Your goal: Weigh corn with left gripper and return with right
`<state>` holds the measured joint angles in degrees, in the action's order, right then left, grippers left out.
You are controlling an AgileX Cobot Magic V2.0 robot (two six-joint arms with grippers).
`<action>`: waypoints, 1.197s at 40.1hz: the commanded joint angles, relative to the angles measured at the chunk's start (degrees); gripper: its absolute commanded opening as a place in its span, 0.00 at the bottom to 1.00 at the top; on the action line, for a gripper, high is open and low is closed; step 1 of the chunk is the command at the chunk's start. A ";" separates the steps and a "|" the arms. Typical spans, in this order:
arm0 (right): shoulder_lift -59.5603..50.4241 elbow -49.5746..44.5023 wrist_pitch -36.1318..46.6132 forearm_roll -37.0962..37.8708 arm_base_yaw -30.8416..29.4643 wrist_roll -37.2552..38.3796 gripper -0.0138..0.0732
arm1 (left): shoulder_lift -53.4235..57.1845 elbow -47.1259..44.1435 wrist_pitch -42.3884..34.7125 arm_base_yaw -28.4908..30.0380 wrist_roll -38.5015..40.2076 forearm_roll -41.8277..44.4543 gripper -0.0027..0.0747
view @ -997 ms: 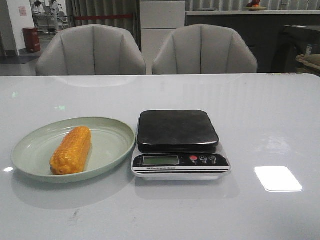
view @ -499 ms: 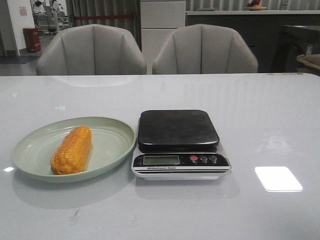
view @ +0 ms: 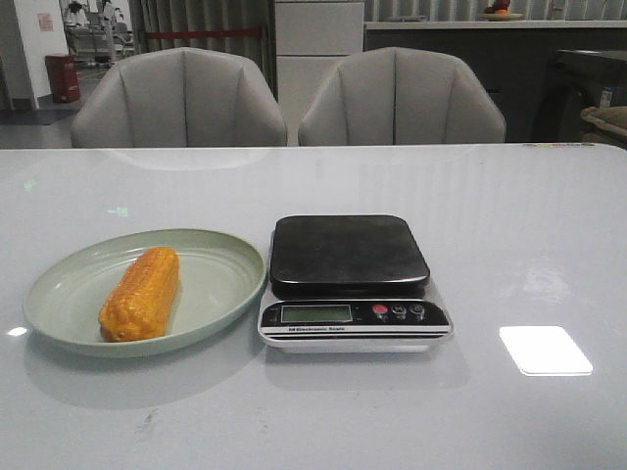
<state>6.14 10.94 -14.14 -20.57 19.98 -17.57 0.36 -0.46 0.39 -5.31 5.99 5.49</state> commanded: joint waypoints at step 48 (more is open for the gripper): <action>-7.81 -12.67 17.19 19.04 -18.69 17.96 0.40 | 1.14 0.05 -4.70 0.21 0.23 -0.47 0.18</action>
<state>-0.62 -1.46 -1.13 -2.35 1.68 0.31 0.36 -0.46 0.39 -5.31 5.99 5.49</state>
